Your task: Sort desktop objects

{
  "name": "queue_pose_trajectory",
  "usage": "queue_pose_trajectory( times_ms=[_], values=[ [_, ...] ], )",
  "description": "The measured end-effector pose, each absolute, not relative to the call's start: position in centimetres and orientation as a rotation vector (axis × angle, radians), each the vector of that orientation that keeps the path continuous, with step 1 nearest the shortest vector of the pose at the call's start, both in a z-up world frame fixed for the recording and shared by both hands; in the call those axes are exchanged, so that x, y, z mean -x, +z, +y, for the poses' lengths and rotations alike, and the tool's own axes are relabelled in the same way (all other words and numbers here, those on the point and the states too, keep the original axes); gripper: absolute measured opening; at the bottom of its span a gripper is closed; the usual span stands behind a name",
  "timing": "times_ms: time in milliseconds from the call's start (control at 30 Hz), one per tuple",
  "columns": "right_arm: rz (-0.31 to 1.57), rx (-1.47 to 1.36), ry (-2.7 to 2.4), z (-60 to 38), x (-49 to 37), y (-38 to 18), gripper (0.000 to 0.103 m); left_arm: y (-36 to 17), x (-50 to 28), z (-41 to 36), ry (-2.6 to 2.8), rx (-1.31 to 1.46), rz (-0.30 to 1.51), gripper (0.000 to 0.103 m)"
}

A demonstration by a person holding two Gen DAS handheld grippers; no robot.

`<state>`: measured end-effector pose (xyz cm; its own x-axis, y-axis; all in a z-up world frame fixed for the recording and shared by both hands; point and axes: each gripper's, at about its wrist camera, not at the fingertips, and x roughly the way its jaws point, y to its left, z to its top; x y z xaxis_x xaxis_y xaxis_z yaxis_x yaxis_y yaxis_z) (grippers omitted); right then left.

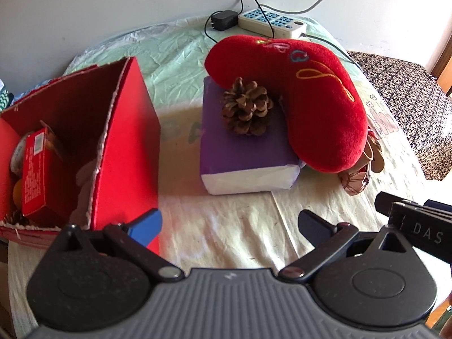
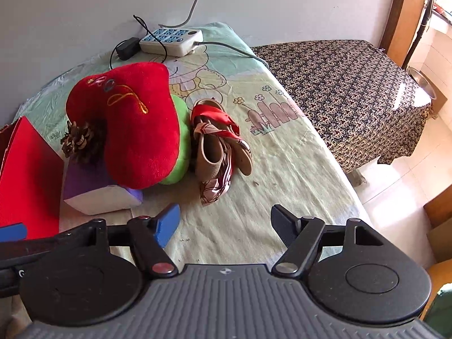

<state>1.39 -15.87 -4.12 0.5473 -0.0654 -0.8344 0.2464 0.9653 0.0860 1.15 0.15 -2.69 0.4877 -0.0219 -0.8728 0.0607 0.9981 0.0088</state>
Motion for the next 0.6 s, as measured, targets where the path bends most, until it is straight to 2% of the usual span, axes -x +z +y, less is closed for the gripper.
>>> queue_pose_trajectory(
  times_ms=[267, 600],
  values=[
    [0.971, -0.193, -0.166, -15.8, -2.3, -5.3, 0.073, -2.3, -1.3, -0.1, -0.027, 0.054, 1.048, 0.102],
    [0.951, -0.214, -0.106, -17.6, -3.0, -5.0, 0.074, -1.9, -0.6, -2.0, 0.044, 0.005, 1.037, 0.102]
  ],
)
